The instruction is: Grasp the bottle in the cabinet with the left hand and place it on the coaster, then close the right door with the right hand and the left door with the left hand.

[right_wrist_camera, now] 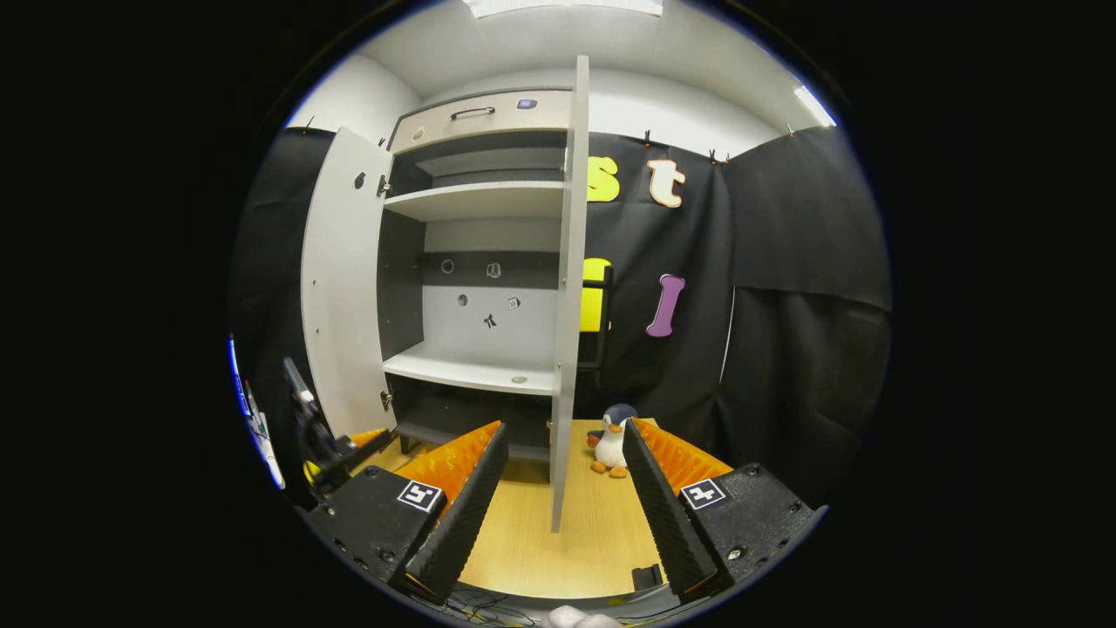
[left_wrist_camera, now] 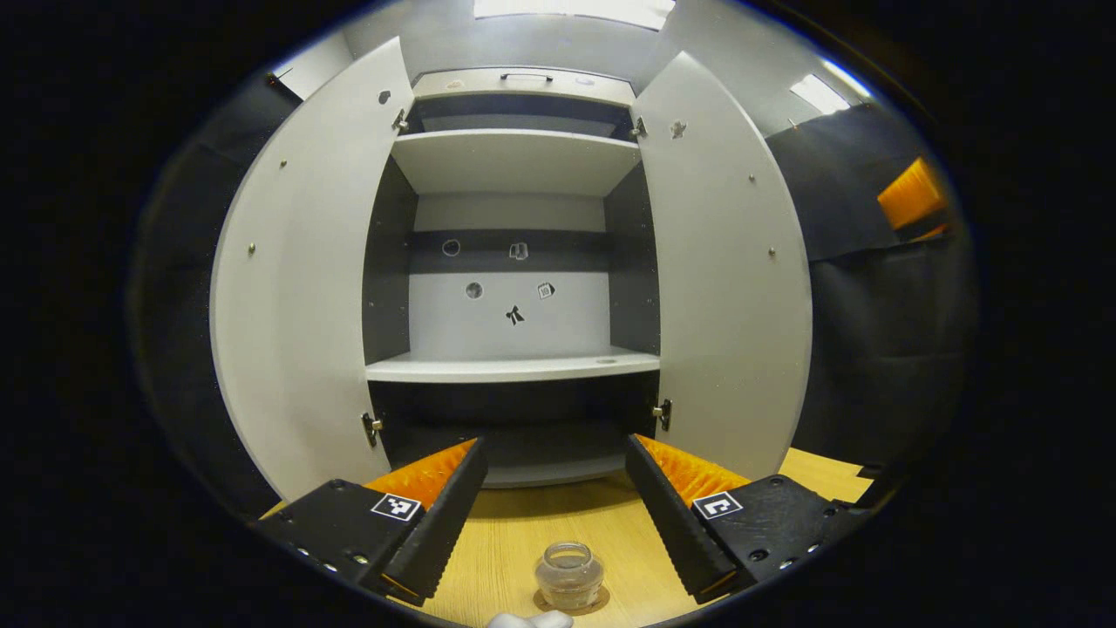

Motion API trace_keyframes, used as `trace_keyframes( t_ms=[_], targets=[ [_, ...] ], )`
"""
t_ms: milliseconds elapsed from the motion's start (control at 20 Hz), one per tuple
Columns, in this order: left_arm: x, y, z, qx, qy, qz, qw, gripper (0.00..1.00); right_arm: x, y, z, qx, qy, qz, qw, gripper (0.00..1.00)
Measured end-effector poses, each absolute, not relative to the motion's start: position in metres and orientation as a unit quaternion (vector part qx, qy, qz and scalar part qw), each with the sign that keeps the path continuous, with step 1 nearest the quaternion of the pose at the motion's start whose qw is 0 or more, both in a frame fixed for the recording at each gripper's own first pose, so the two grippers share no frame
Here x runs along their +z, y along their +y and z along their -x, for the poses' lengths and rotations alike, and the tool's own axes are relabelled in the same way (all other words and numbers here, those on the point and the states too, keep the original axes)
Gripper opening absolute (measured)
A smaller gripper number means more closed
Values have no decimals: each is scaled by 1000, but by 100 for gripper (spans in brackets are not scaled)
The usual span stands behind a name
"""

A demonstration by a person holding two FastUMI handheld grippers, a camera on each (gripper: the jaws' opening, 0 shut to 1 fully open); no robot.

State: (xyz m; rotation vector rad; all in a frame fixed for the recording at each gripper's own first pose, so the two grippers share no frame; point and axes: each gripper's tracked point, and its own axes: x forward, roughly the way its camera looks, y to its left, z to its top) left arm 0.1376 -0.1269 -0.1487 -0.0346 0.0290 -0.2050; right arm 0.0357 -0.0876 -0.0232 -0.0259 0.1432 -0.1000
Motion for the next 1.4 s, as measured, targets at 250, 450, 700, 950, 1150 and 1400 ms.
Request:
trace_keyframes(
  t_ms=[250,450,700,950,1150,1400],
  targets=[
    [-92,-91,-106,-82,19,14,996,96,-26,-84,-23,-51,59,-7,997,82],
    [-79,-62,-78,-76,53,38,995,96,-36,-85,-15,-54,58,-6,997,82],
    [-66,-26,-50,-52,46,16,997,96,-46,-114,-22,-76,63,-39,994,82],
    [-58,-19,-34,-37,53,26,998,96,-20,-185,-53,-106,39,-30,993,82],
    [-44,-20,-31,-16,44,31,998,96,-4,-217,-107,-80,44,-41,995,82],
    [-33,-22,-34,27,40,30,998,96,13,-216,-180,-17,40,-6,999,82]
  ],
)
